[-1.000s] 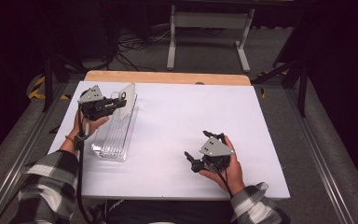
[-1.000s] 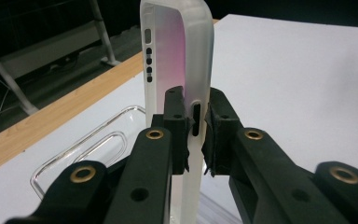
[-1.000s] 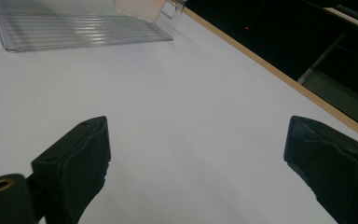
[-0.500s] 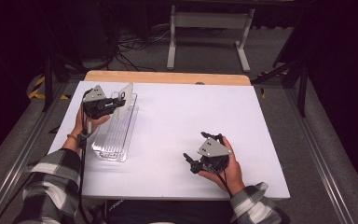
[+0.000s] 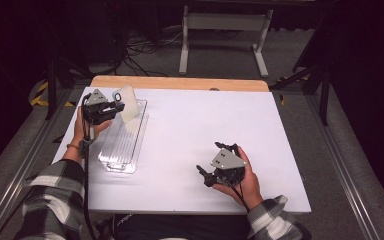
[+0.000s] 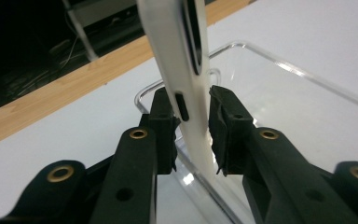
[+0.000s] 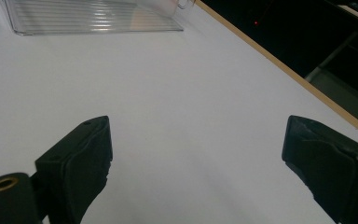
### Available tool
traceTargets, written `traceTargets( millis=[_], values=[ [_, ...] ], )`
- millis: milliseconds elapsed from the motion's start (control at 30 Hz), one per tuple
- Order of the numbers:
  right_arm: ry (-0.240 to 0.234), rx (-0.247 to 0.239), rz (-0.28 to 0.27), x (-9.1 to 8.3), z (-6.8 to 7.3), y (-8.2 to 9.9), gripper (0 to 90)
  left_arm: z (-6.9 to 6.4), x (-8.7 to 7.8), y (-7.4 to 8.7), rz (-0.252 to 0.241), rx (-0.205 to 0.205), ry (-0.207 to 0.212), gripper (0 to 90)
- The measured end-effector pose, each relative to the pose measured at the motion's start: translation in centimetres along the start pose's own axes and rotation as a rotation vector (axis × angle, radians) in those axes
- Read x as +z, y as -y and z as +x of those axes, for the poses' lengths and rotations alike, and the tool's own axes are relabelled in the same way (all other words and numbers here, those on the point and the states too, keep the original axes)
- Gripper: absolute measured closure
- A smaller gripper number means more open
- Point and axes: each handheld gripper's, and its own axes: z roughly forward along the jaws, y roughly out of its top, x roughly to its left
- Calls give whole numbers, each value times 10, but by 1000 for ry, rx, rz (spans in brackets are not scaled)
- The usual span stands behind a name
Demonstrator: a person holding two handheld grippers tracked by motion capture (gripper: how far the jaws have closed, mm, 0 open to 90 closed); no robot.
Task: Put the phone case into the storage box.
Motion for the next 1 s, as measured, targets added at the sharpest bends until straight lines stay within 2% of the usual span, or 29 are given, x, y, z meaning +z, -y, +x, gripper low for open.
traceTargets(
  millis=[67,167,200,233,300,467,600,767,933,1000],
  values=[
    [-3,-10,4,0,0,0,93,-1,0,-1,17,13,-18,689],
    [-1,-19,8,0,1,-1,93,-5,-1,-2,75,37,-83,665],
    [1,-29,8,0,2,-1,94,-4,-2,0,81,20,-87,640],
    [1,-29,8,0,2,-1,94,-4,-2,0,81,20,-87,643],
    [0,-35,10,-1,2,-1,96,0,-4,4,46,-30,-50,670],
    [2,-32,8,-1,1,-1,98,-1,-6,6,0,-62,-35,759],
    [0,-31,12,0,1,-1,100,-3,-3,3,-18,-53,-58,777],
    [-10,-35,20,1,3,-1,101,-1,3,3,-29,-77,-71,764],
    [-10,-35,19,0,2,0,101,-2,9,2,-23,-85,-112,742],
    [-10,-35,20,0,2,0,102,-1,11,1,-19,-90,-122,779]
  ],
)
